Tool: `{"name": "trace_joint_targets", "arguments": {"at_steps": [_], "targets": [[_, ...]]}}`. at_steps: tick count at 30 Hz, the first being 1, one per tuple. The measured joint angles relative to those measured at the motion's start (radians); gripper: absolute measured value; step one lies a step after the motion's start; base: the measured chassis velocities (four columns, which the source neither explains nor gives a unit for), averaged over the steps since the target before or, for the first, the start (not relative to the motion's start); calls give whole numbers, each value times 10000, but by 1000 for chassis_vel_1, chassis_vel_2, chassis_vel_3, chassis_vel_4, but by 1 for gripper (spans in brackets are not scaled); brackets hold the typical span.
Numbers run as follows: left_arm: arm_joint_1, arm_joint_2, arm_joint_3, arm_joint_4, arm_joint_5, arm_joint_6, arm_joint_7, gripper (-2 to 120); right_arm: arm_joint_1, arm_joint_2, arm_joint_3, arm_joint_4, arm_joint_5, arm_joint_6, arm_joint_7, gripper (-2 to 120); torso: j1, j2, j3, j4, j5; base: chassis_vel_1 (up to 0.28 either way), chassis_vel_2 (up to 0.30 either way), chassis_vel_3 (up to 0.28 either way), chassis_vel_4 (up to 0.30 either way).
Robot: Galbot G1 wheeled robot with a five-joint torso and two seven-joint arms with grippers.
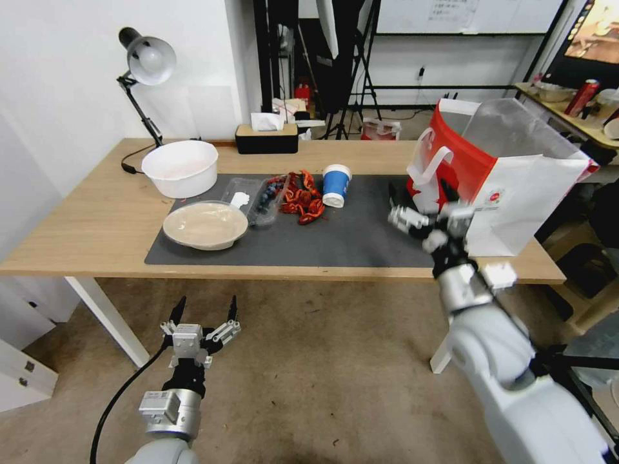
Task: Pick up the trash from the table and place it into the takeout bag.
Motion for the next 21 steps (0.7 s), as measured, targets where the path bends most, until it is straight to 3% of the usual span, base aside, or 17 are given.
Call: {"name": "trace_joint_targets", "arguments": {"at_steps": [10,21], "targets": [[-14,26,-3,28,-22,-27,-9,100,-1735,498,-383,-563,-957,1017,1240,100,0,0,0,1,1,0,0,0,0],[-21,32,-18,52,-42,-71,-17,100,-2487,846,-886,-1098,-1600,1776,1528,100,-1,0,0,1,0,0,0,0,0]]}}
